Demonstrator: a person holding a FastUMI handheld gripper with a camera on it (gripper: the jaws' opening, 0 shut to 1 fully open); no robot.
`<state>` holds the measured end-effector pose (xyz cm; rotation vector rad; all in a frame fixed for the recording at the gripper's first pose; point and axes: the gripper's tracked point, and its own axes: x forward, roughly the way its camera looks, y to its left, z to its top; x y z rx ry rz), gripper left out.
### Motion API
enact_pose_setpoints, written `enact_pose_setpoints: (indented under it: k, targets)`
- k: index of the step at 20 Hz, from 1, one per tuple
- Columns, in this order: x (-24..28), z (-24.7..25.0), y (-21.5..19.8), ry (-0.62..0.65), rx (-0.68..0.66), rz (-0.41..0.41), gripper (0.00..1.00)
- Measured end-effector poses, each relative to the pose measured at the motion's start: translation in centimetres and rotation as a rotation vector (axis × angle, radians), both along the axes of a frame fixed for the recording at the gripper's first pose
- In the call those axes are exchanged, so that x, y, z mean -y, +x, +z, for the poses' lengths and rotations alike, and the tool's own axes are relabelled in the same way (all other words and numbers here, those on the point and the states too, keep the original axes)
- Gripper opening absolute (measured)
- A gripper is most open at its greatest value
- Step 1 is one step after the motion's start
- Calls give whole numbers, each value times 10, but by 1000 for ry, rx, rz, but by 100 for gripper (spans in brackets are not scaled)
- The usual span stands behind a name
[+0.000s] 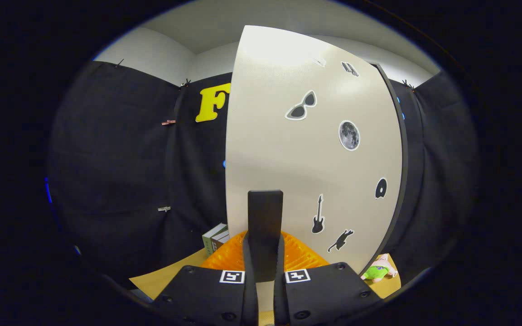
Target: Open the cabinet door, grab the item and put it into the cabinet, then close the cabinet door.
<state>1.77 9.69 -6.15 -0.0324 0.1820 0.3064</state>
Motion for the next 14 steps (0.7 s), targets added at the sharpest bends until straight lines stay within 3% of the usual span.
enact_pose_setpoints:
  k: [6, 14]
  targets:
    - [26, 7, -22, 38, -12, 77, 17]
    - [62, 14, -41, 58, -22, 115, 17]
